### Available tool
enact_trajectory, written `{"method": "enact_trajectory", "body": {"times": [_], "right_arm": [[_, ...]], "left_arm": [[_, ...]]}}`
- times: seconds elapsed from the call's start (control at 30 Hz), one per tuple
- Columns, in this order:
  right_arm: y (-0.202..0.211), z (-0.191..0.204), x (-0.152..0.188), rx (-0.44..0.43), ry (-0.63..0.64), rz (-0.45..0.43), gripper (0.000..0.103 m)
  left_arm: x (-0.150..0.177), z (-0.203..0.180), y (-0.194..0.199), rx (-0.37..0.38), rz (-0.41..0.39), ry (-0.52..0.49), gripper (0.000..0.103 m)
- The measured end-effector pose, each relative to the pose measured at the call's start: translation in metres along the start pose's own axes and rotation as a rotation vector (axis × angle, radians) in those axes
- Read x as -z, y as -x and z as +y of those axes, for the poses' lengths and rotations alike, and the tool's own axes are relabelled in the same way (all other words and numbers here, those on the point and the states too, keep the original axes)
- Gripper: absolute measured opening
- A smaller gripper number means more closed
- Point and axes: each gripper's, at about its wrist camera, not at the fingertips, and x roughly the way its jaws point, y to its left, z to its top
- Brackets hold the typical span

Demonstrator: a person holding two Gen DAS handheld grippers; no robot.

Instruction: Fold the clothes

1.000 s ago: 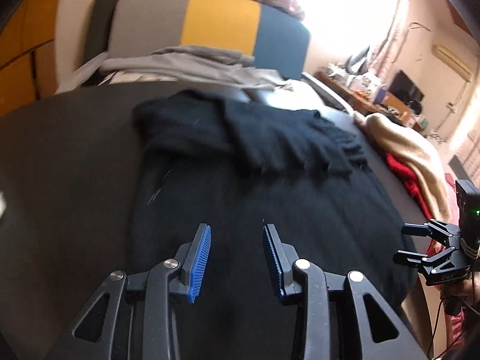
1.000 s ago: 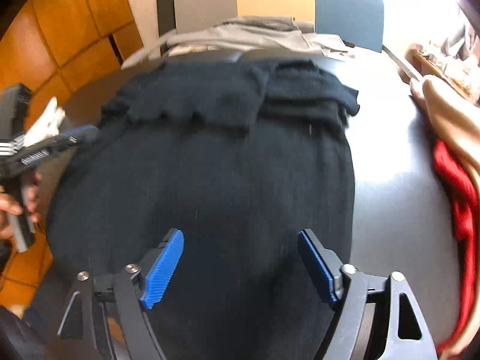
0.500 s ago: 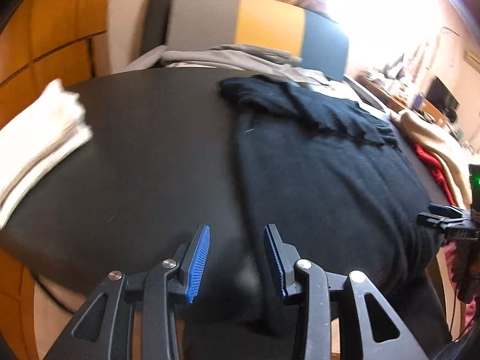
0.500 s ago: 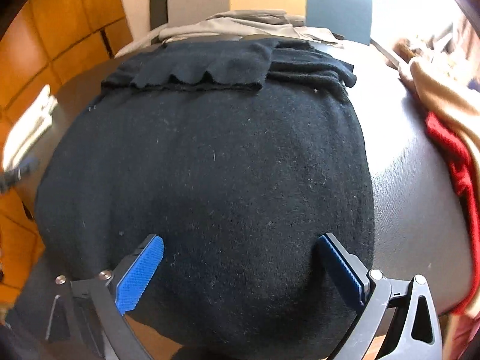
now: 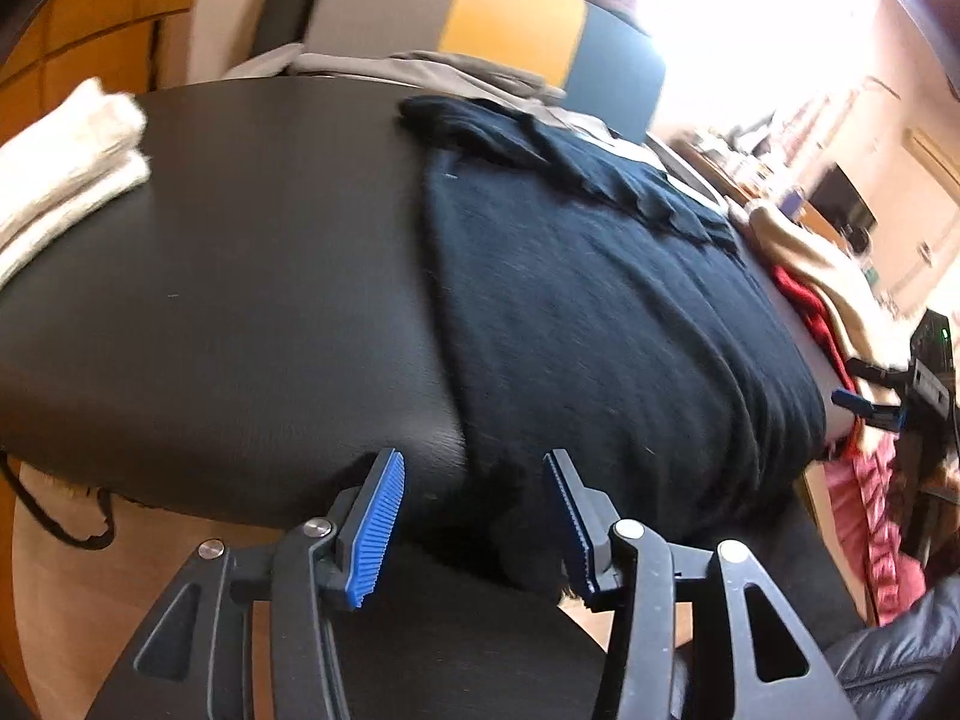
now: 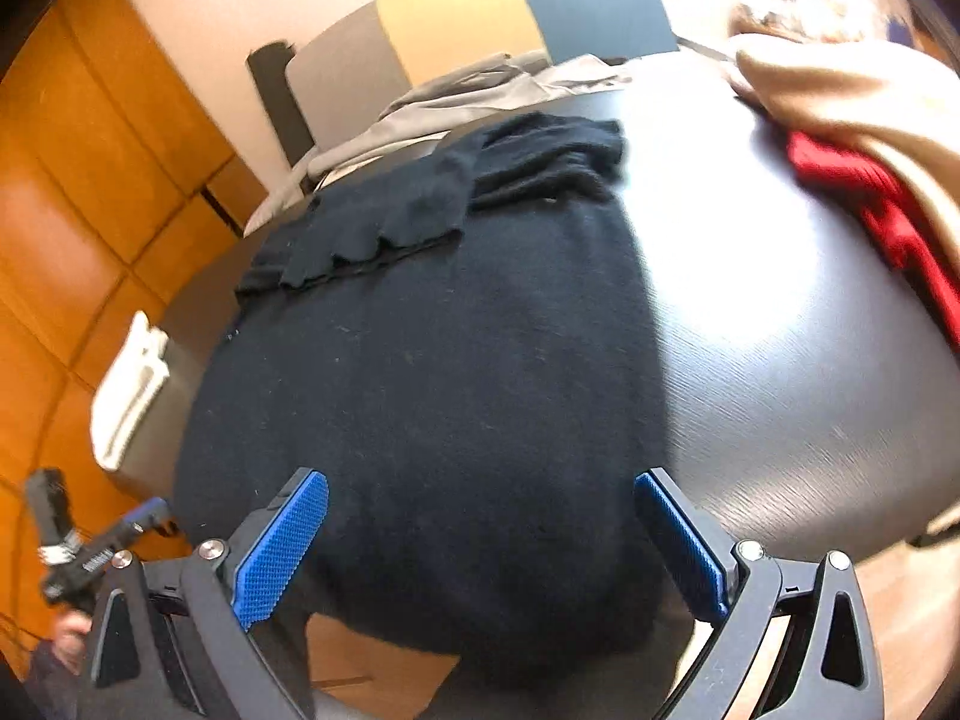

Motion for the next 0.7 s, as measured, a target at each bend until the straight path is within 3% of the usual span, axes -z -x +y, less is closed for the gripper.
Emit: {"method": "enact_trajectory", "body": {"times": [0.17,0.27,0.37,0.53,0.63,0.67,0.7], "right_arm": [[0.017,-0.036,0.006,-0.008,-0.098,0.005,0.103],[0.013,-0.039,0.010,-0.040,-0.090,0.027,0.102],[0.008,-0.041,0.014,-0.077,-0.081,0.050,0.095],[0.000,-0.033,0.019,-0.059,-0.014,0.052,0.094],[0.002,-0.034,0.021,-0.068,0.009,0.050,0.086],[0.004,-0.037,0.022,-0.081,0.005,0.050,0.079],[0.005,-0.040,0.022,-0.109,-0.007,0.053,0.065]], "left_arm": [[0.005,-0.016,-0.010,0.010,0.026,-0.049,0.053],[0.009,-0.021,-0.013,0.001,0.024,-0.070,0.057],[0.008,-0.023,-0.015,-0.007,0.026,-0.082,0.057],[0.008,-0.026,-0.016,0.001,0.031,-0.101,0.058],[0.010,-0.027,-0.018,0.034,0.052,-0.111,0.058],[0.011,-0.028,-0.020,0.038,0.067,-0.115,0.058],[0.012,-0.029,-0.023,0.041,0.082,-0.119,0.058]]}}
